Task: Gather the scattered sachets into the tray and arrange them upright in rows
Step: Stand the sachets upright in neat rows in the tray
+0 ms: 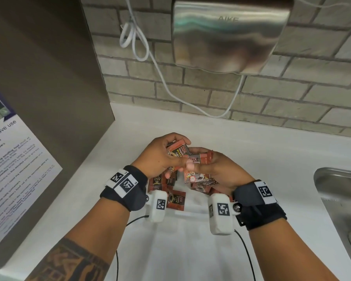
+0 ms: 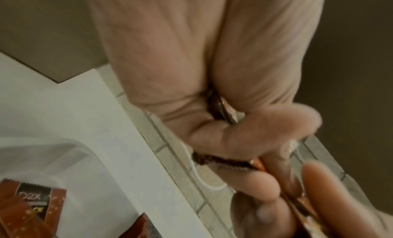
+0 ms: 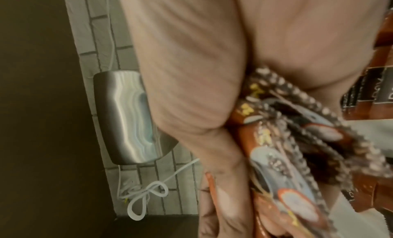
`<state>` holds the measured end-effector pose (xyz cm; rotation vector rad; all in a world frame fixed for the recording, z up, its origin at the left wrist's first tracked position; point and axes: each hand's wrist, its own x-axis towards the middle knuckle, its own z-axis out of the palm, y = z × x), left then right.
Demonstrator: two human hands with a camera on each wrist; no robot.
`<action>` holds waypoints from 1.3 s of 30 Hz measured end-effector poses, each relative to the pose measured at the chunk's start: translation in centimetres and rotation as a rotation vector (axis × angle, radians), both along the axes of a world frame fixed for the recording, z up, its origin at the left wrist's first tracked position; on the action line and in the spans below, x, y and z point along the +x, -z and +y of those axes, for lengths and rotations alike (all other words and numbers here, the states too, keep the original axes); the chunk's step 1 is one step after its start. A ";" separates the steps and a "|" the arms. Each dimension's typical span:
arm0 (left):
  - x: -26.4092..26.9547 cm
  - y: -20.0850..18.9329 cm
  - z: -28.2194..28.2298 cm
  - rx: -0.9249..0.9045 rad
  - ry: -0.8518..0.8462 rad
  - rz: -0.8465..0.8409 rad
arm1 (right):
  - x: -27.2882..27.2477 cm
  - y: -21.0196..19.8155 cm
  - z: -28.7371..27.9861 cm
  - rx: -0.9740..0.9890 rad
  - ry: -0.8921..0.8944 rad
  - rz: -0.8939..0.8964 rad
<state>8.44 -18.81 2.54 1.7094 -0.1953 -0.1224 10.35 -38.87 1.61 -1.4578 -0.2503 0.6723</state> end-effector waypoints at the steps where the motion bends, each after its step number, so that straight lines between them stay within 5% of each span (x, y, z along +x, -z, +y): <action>1: -0.1 0.0 -0.1 -0.010 -0.016 -0.007 | 0.0 0.1 -0.2 0.019 -0.008 0.005; 8: 0.1 0.6 -0.1 -0.309 -0.086 0.153 | 0.2 -0.8 -1.5 0.074 0.194 -0.041; 14: -0.3 0.7 -2.0 -0.350 -0.185 0.070 | -1.2 -0.6 1.4 0.023 0.285 -0.184; 21: -0.8 0.8 -2.3 -0.573 -0.135 0.198 | -0.9 -0.4 1.8 0.083 0.338 -0.181; 29: -0.6 0.2 0.4 -0.354 -0.279 0.076 | -1.0 -0.9 0.1 0.215 0.334 -0.083; 39: -1.3 -0.5 -1.1 -0.192 -0.139 0.058 | -1.5 -1.7 1.6 -0.084 0.170 -0.218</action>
